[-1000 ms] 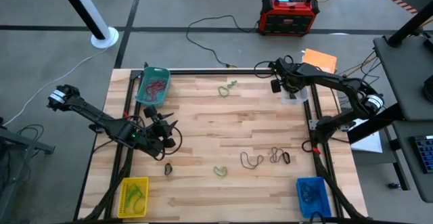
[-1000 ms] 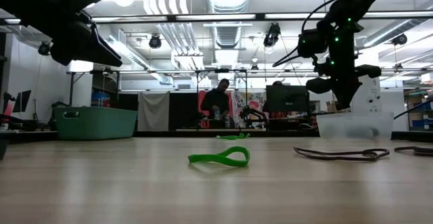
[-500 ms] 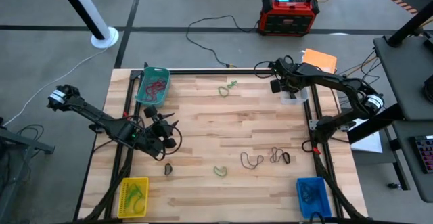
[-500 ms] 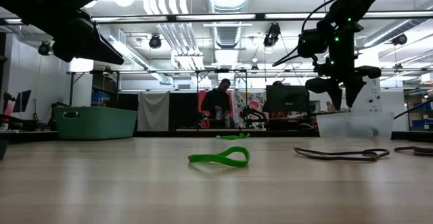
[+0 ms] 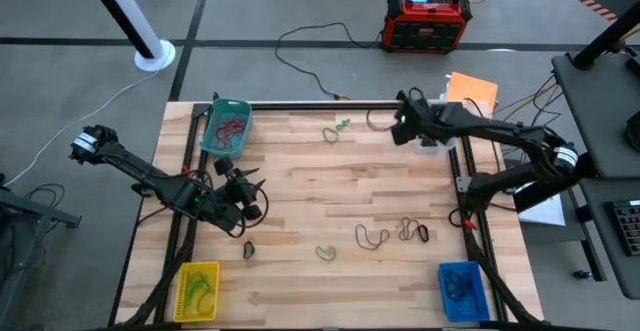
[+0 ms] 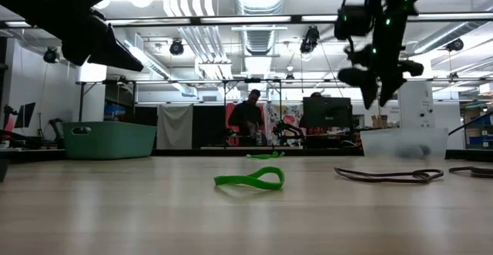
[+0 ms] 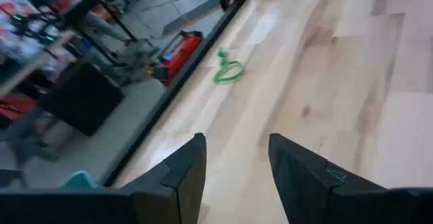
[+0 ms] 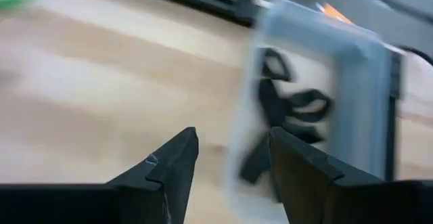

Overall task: Sort rubber bands into baskets
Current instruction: Put the green rubber band into the yellow bin

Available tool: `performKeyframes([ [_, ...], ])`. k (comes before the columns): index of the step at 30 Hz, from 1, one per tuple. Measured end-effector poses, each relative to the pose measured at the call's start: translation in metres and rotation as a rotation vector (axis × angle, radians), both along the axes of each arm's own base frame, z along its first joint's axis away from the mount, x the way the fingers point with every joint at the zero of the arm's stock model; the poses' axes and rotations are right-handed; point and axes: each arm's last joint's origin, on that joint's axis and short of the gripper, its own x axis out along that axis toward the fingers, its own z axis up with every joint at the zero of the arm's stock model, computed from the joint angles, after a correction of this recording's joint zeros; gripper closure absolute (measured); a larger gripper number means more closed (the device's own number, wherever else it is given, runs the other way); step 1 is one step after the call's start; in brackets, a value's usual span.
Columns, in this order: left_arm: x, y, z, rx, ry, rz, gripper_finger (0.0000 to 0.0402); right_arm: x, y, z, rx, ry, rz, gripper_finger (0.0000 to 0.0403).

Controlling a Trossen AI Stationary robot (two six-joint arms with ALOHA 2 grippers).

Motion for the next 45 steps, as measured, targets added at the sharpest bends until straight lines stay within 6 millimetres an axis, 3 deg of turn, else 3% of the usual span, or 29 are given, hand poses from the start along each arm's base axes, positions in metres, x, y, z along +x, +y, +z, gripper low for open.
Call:
performKeyframes([
  [5,0.004,-0.004,0.000,-0.203,-0.101,-0.013,0.0256,0.029,0.049,0.005,-0.094,-0.061,0.221,0.0237],
  [11,0.012,-0.014,-0.006,-0.448,-0.057,-0.111,0.0256,0.063,0.112,-0.013,-0.263,-0.215,0.537,0.0243],
  [18,0.036,-0.032,0.003,-0.612,0.004,-0.231,0.0256,0.076,0.162,-0.034,-0.339,-0.321,0.888,0.0243],
  [25,0.073,-0.056,-0.001,-0.511,0.149,-0.343,0.0256,0.077,0.170,-0.032,-0.335,-0.339,0.925,0.0247],
  [37,0.137,-0.089,-0.057,-0.265,0.324,-0.514,0.0256,0.077,0.170,-0.031,-0.329,-0.343,0.931,0.0245],
  [45,0.158,-0.099,-0.083,-0.237,0.385,-0.549,0.0256,0.077,0.170,-0.031,-0.328,-0.356,0.924,0.0239],
])
